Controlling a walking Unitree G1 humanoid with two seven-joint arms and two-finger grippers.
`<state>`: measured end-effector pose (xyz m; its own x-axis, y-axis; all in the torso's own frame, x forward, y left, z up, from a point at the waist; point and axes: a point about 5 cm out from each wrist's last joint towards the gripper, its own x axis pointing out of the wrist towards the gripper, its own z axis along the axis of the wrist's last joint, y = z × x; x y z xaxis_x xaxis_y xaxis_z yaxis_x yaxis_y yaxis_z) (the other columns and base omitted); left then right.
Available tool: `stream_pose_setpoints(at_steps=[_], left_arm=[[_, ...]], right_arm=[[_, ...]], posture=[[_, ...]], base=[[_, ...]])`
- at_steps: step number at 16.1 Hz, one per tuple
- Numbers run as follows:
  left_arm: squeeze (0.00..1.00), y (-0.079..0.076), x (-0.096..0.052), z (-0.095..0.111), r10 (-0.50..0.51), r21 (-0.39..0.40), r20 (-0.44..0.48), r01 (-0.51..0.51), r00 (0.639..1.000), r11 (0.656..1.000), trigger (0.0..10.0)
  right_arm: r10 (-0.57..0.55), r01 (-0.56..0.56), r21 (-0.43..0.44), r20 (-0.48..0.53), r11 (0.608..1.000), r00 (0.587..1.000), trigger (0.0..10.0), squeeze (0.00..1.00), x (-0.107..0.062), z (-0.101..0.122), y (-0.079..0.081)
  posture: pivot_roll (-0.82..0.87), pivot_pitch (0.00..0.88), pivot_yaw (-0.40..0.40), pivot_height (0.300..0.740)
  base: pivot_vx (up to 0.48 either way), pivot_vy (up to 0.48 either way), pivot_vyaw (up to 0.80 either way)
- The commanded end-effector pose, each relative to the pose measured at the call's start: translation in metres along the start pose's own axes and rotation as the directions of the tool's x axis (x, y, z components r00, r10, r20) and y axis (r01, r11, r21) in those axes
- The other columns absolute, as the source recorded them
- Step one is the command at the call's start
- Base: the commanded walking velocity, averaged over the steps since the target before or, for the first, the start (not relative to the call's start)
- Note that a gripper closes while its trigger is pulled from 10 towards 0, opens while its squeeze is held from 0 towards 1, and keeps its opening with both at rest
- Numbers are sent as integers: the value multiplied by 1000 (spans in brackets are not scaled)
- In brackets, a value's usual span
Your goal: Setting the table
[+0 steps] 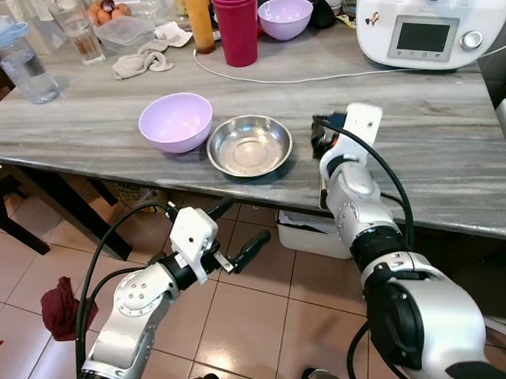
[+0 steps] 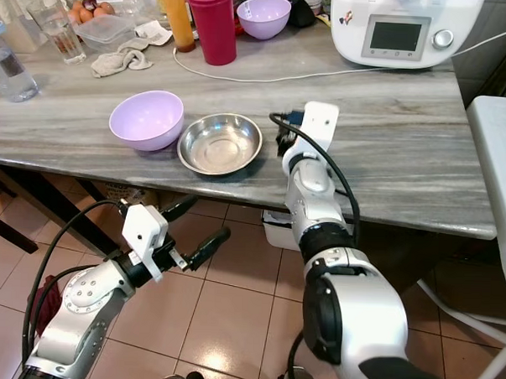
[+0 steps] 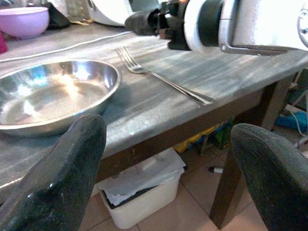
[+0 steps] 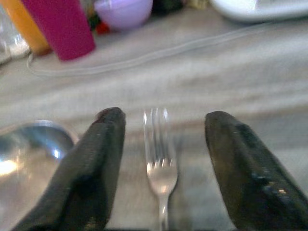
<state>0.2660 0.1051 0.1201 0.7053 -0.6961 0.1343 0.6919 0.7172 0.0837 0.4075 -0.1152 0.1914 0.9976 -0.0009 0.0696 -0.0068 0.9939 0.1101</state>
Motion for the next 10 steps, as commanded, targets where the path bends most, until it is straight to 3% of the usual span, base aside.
stream_pose_setpoints(at_steps=[1,4,7,10], left_arm=[[0,4,-2,5,17,9,12,-17,1000,1000,10000],[0,7,0,5,58,8,23,-58,998,998,10000],[0,8,1,6,92,1,30,-92,995,996,10000],[0,8,1,5,102,-3,31,-102,994,995,10000]], right_arm=[[-2,3,-34,26,999,1000,10000,1000,-3,-2,1],[-46,62,-147,106,987,993,10000,1000,-12,-4,-11],[-76,111,-213,168,971,983,10000,1000,-32,-10,-29],[-51,108,-271,208,956,977,10000,1000,-53,-15,-35]], posture=[[-155,165,117,740],[-164,159,119,740],[-168,159,118,740],[-171,160,118,740]], base=[[0,0,0],[0,0,0],[0,0,0],[0,0,0]])
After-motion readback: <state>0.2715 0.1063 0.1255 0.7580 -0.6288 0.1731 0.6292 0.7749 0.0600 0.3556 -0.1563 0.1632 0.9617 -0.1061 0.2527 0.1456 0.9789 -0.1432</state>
